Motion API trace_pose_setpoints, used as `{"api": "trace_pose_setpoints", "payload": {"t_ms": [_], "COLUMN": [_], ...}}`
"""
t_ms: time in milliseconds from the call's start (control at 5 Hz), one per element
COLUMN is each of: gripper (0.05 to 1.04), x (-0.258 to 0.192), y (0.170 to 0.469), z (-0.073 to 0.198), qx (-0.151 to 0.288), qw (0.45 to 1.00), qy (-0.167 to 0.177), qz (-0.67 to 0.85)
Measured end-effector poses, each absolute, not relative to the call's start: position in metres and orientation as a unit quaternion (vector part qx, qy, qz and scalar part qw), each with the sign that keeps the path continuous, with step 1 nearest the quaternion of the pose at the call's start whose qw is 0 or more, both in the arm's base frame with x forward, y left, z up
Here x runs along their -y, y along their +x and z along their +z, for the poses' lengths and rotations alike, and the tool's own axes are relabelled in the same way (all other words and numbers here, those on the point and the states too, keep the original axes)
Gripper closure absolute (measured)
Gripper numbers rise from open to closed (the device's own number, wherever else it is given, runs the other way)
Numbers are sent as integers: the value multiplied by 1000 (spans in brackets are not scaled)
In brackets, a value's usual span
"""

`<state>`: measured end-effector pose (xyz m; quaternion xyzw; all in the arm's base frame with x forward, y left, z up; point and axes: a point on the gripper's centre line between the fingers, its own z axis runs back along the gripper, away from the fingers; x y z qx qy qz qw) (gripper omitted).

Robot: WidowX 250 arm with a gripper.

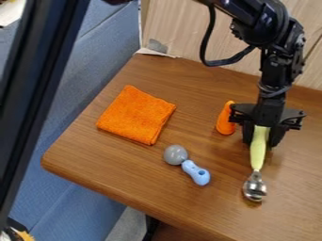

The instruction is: Moved the green spoon to the right side of the other objects on the table

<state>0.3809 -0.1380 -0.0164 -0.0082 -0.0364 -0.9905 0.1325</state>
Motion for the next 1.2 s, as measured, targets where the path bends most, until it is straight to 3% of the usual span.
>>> {"api": "trace_pose_setpoints", "payload": {"t_ms": [200,400,1000,1200], "gripper": [82,76,83,83], "x": [138,135,117,112], "y": [381,375,378,380], "z": [-17,-20,68,70], "qx": [36,31,57,58], "qw": [136,139,166,173], "qy": [-9,-16,61,65], "qz": [-990,-990,-982,-981]}}
